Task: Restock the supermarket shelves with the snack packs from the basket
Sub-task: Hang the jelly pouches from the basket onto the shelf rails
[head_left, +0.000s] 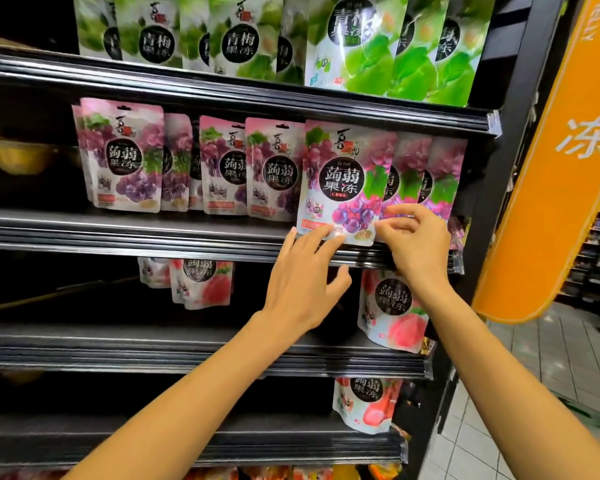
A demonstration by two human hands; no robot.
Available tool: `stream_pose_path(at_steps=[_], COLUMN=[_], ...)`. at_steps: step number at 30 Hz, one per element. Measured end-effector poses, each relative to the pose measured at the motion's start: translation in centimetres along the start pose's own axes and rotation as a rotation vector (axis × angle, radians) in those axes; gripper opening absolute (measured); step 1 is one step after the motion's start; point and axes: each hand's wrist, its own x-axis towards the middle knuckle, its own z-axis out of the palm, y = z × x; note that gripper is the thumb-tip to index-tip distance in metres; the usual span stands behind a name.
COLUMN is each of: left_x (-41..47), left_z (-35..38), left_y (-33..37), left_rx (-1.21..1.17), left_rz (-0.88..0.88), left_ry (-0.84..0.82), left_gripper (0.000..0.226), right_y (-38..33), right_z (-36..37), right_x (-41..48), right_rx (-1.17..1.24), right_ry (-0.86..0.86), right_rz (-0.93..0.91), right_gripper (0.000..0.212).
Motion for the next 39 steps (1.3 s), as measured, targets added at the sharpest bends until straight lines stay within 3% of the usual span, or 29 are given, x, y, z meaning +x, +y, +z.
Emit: stream_pose_path(at_steps=[5, 9, 15, 21, 23, 26, 28, 29, 39], left_x=[-1.5, -7.2, -23.9, -43.2, -49.5, -58.3, -63.9, -66.1, -88.1], left_z=[-0.7, -0.4, 0.5, -0.4, -0.8, -1.0, -0.5, -0.4, 7.0], left_y=[0.0, -2.0, -7.9, -15.1, -18.1, -21.7, -23.9, -24.6, -28.1], left_rx=[-0.151, -0.267, -0.396, -0.500, -0.518, -0.595, -0.597, -0.568, -0.406], left_rz=[0.018, -0.075, -0.568, -0.947, -1.059, -1.252, -1.350, -1.356, -1.623], left_ry=[0.127, 0.244, -0.059, -0.456, -0.521, -0.549, -0.553, -0.576, -0.751], left_gripper=[0.035, 0.021, 0.016, 0.016, 0.015, 0.013, 0.016, 0.016, 0.011], right_y=[-0.6, 0.8, 6.1, 11.3, 12.6, 14.9, 16.5, 17.4, 28.6], right_z=[0.3, 1.7, 6.4, 12.6, 15.1, 18.1, 20.1, 20.7, 24.1], right_x=[-2.7, -7.6, -23.0, -42.4, -48.7, -57.3, -62.6, -64.8, -85.0], right_rx=[0.088, 0.185, 0.190, 0.068, -0.006, -0.104, -0.108, -0.131, -0.410], right_ry=[0.008, -0.121, -0.605, -0.854, -0.881, -0.843, -0.866, -0.903, -0.951], right_rz=[-0.117, -0.082, 0.246, 0.696, 0.858, 1.104, 1.257, 1.287, 1.535], right_gripper=[0.015, 0.008, 0.011, 0.016, 0.012, 0.025, 0.014, 0.007, 0.019])
